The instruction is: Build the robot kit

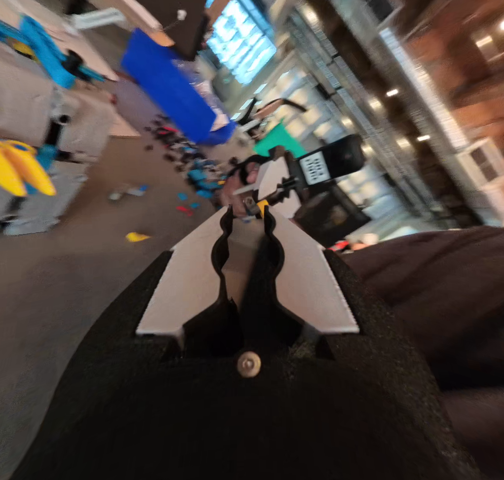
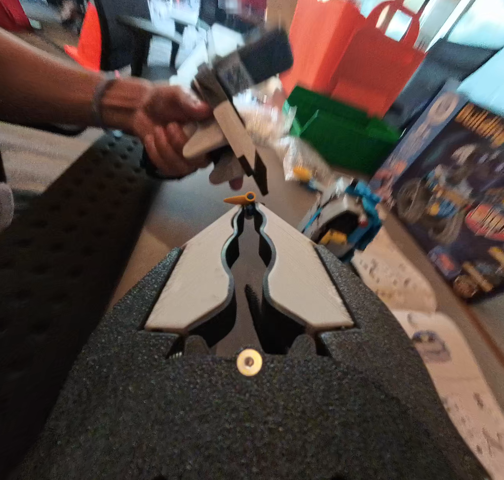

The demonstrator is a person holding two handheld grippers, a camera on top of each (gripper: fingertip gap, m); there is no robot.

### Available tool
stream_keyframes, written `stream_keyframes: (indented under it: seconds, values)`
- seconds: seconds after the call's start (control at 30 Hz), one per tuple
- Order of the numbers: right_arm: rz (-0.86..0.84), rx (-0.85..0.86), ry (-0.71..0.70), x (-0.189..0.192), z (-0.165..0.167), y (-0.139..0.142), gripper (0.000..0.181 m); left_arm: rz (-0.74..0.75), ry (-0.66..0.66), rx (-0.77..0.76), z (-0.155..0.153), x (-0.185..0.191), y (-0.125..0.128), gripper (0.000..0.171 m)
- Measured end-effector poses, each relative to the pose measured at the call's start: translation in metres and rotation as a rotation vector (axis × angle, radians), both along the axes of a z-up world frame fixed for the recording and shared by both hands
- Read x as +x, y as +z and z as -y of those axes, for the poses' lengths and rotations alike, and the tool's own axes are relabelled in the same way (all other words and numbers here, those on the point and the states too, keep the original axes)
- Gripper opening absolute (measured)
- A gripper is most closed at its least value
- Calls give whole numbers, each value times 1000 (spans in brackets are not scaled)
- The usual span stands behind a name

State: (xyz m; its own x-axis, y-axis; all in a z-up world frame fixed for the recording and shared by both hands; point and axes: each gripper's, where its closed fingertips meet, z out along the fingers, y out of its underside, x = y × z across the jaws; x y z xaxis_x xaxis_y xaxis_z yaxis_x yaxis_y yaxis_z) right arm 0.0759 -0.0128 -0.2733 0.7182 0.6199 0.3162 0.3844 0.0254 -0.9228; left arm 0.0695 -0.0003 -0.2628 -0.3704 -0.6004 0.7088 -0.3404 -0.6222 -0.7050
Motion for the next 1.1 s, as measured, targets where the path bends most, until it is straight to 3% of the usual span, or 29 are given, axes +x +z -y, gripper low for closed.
stream_keyframes:
  seconds: [0.07,0.17,0.47,0.6,0.7,0.77,0.9,1.1]
  values:
    - [-81,121,42,-8,6,22,6,60,-100,-127,12,-7,13,24]
    - [-142,126,88,-17,10,30,7,123,-200,-233,28,-14,27,25]
    - [1,116,62,-17,9,14,6,36,-156,-126,30,-5,7,20]
    - [-28,66,45,-13,7,9,6,20,-138,-133,25,-2,2,19]
    - [-86,43,-47,11,4,14,14,28,-80,-125,9,-3,3,20]
    - [-93,-72,-131,33,-2,-6,17,30,-24,-73,-6,-6,3,20]
    - [49,-397,-240,54,-14,-75,23,4,70,101,-26,-7,-8,20]
    - [125,-517,-274,58,-26,-104,18,-32,82,156,-23,-3,-20,20]
